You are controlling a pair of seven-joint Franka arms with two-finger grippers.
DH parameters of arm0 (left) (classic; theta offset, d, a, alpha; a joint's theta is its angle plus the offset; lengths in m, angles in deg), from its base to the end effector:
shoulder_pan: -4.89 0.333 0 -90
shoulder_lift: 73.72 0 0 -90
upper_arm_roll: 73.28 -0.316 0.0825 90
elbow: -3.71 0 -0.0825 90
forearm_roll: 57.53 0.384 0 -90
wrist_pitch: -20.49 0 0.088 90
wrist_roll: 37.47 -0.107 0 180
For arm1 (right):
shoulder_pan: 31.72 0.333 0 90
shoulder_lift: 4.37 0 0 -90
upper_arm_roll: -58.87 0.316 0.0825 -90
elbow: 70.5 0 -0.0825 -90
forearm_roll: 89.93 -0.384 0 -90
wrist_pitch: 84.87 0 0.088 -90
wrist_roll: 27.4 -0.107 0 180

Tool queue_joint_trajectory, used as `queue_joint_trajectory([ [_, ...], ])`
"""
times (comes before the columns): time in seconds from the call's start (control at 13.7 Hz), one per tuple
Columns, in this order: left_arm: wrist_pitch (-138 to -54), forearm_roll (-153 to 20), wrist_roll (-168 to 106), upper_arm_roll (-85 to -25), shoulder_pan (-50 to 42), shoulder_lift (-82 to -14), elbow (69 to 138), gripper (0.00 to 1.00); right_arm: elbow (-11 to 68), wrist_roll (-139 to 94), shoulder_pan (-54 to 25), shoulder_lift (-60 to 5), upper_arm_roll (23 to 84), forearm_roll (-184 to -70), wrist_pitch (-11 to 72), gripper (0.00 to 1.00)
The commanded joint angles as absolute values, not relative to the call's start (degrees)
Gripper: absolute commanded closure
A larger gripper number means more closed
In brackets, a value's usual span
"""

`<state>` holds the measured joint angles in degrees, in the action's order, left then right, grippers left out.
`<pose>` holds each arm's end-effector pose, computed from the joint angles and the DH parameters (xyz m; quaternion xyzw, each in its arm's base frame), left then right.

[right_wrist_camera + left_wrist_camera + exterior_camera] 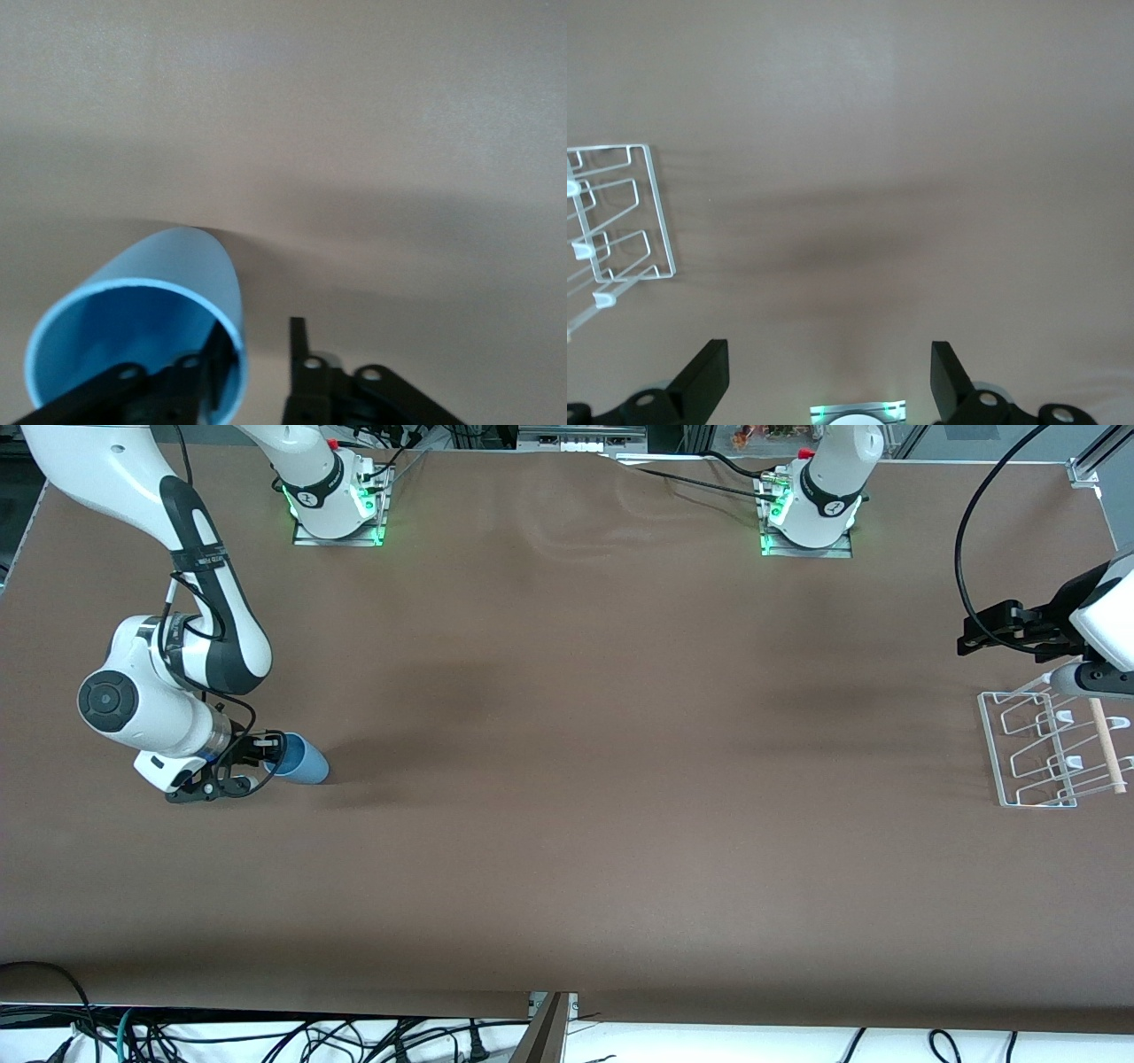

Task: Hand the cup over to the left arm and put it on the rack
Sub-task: 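Lift the cup with the right gripper while the left gripper approaches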

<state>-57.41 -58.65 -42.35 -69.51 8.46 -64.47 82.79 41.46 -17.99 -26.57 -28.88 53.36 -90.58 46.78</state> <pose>0.5807 -0.0011 0.6044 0.9947 -0.0454 -0.0900 0.0187 0.6093 -0.0016 0.2518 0.9960 0.0784 -0.0422 0.0125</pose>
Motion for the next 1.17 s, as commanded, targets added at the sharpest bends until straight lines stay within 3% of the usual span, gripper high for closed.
queue_joint_trajectory([
  [0.0,-56.8,-59.6,-47.4,-70.0,9.2,-64.1,82.1,0.0,41.2,-20.4,-26.3,-29.6,53.8,-91.3,46.6,1.0],
  [0.22,-56.9,-59.6,-48.4,-70.0,9.1,-64.0,82.4,0.0,39.4,-23.2,-26.2,-29.1,55.2,-91.7,42.6,1.0],
  [0.44,-57.1,-59.7,-58.7,-70.0,9.1,-63.6,83.3,0.0,25.9,-27.8,-25.2,-29.2,56.2,-101.1,20.7,1.0],
  [0.73,-57.3,-66.3,-70.7,-70.0,9.0,-63.5,84.3,0.0,13.9,-48.6,-18.6,-29.2,56.7,-112.2,4.9,1.0],
  [1.09,-59.5,-76.1,-89.5,-69.9,8.2,-62.3,86.0,0.0,9.8,-79.0,-10.2,-31.2,56.8,-142.2,8.9,1.0],
])
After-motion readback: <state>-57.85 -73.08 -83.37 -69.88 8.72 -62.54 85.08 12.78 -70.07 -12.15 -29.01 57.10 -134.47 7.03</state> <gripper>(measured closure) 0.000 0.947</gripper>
